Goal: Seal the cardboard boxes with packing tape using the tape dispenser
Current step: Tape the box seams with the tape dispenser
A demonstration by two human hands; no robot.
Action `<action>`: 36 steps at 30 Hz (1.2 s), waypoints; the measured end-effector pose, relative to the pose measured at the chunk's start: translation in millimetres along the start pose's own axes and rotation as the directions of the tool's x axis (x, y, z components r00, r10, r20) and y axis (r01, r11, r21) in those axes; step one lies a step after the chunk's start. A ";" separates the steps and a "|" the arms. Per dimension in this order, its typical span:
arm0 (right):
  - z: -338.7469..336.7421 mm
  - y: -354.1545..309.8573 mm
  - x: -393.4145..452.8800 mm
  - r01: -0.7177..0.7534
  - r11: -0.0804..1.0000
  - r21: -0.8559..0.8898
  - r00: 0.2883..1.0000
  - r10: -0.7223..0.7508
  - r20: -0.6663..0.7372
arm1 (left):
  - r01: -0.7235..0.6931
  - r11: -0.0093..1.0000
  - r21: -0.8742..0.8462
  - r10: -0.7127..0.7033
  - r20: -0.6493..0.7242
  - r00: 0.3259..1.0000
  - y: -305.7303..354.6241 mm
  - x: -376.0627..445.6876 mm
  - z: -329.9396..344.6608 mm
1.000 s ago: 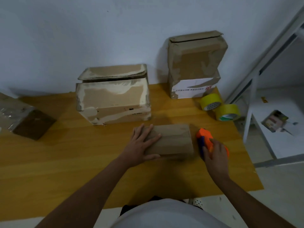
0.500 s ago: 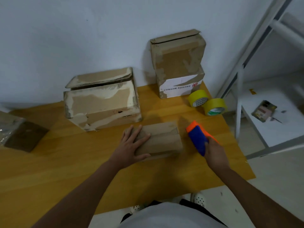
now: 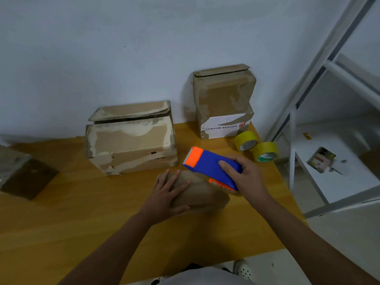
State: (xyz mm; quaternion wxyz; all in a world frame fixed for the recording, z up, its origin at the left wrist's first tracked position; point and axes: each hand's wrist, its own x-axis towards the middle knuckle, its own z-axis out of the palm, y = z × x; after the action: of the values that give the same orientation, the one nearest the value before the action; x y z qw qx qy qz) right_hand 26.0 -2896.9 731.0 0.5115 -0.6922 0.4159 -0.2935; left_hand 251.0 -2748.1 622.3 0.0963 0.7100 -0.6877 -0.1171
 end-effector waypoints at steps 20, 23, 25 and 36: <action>18.2 19.4 2.2 0.165 0.935 -0.313 0.985 -0.139 0.105 | 0.043 0.999 0.005 -0.043 0.041 0.998 -3.7 0.7 2.1; 14.0 20.4 5.6 0.134 0.960 -0.246 0.987 -0.108 0.115 | 0.073 0.997 -0.013 -0.071 0.093 0.993 0.3 2.7 -5.2; 12.4 18.8 6.7 0.128 0.965 -0.227 0.986 -0.100 0.131 | 0.127 0.963 -0.238 -0.130 0.002 0.991 6.1 1.4 -13.3; 3.5 18.8 11.1 0.117 0.965 -0.236 0.979 -0.072 0.191 | 0.407 -0.363 -0.838 -0.455 0.540 0.708 43.6 36.7 -66.5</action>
State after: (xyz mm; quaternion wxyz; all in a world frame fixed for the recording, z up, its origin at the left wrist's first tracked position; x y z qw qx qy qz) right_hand 29.1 -2907.4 711.9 0.4427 -0.7932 0.3673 -0.1996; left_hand 230.2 -2788.0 697.5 0.5405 0.5946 -0.0298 -0.5945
